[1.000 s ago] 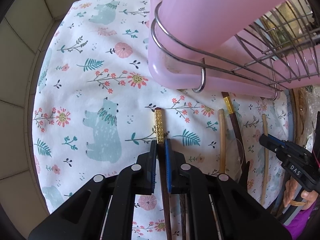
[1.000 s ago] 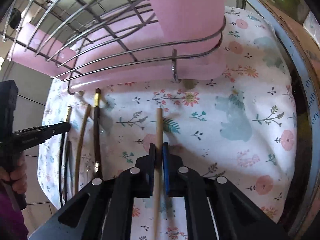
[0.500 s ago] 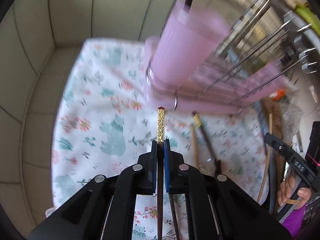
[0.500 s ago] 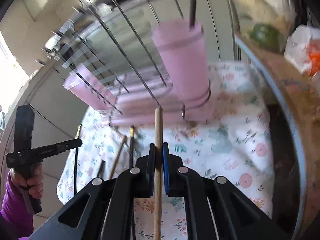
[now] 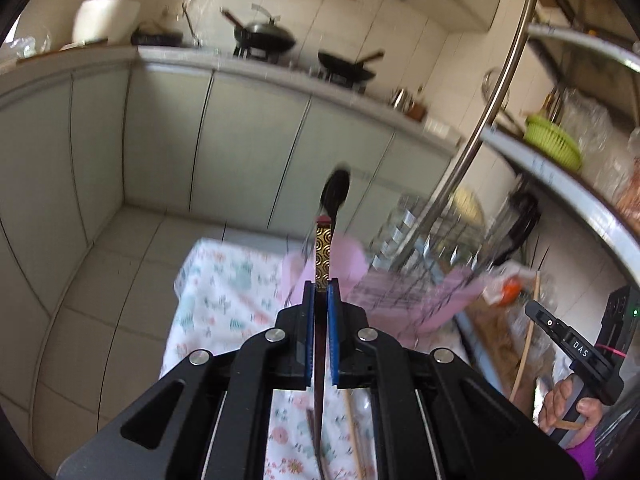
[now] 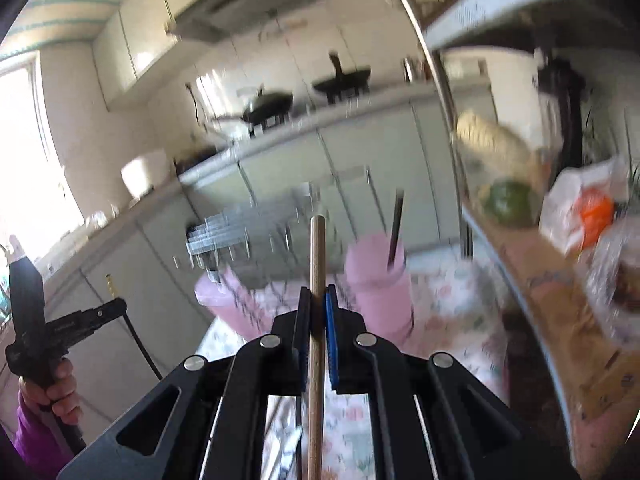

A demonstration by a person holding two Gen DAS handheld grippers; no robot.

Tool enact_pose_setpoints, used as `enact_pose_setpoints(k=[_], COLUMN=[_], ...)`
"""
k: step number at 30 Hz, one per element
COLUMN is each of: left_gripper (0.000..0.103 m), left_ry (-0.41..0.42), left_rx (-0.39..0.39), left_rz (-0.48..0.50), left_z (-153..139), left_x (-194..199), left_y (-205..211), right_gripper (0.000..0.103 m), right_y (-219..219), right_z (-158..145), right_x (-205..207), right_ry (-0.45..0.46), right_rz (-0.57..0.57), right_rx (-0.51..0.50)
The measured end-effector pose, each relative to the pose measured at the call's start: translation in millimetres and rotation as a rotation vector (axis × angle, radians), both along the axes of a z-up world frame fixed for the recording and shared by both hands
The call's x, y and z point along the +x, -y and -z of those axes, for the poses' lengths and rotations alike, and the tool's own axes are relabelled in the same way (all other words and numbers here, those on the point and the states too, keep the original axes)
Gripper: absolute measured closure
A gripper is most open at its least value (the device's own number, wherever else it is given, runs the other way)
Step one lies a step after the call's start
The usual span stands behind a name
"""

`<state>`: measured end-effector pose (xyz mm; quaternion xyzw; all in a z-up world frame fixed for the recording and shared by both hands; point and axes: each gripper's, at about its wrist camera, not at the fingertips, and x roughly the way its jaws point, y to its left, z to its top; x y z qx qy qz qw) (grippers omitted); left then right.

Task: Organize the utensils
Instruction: 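Carry the gold-tipped chopstick into the pink cup with the left tool while the right tool follows, then drop the gold-tipped chopstick into the pink cup while the right tool drops its chopstick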

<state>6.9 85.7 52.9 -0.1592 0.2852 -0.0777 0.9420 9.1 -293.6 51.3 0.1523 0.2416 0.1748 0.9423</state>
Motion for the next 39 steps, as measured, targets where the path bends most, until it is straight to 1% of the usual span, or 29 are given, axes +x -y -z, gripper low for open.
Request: enact_pose_setpoints(k=[3, 4, 6, 10, 14, 17, 21, 26, 34, 39], left_gripper=[0.098, 0.098, 0.098, 0.098, 0.098, 0.098, 0.098, 0.098, 0.098, 0.098], left_ry=[0.072, 0.091, 0.120, 0.181, 0.260, 0.298, 0.325, 0.326, 0.265, 0.225], left_rx=[0.000, -0.006, -0.015, -0.033, -0.008, -0.008, -0.008, -0.007, -0.018, -0.002], left_rz=[-0.008, -0.009, -0.012, -0.023, -0.037, -0.052, -0.069, -0.081, -0.067, -0.054], left_z=[-29.2, -34.2, -45.3, -78.4, -105.3, -117.5, -124.2, -120.4, -95.0, -75.1], left_x=[-4.2, -2.8, -0.9, 5.1, 8.3, 14.2, 26.8, 48.3, 81.1, 91.0], left_y=[-2.0, -2.3, -3.4, -4.2, -0.7, -0.3, -1.8, -6.5, -8.7, -5.2], right_gripper=[0.097, 0.097, 0.097, 0.097, 0.097, 0.096, 0.096, 0.096, 0.096, 0.096], right_y=[6.4, 8.6, 11.7, 14.0, 14.5, 14.9, 14.6, 13.5, 1.2, 0.6], right_z=[-24.5, -34.4, -49.2, -77.2, -95.4, -99.7, -92.0, -79.7, -62.7, -44.0], right_x=[-0.7, 0.5, 2.6, 10.6, 19.0, 28.4, 45.1, 63.9, 86.7, 94.8], right_ry=[0.075, 0.108, 0.162, 0.283, 0.403, 0.461, 0.505, 0.568, 0.585, 0.551], right_rz=[0.029, 0.041, 0.065, 0.120, 0.178, 0.220, 0.270, 0.328, 0.342, 0.346], right_rx=[0.013, 0.019, 0.026, 0.038, 0.031, 0.033, 0.019, 0.003, -0.050, -0.050])
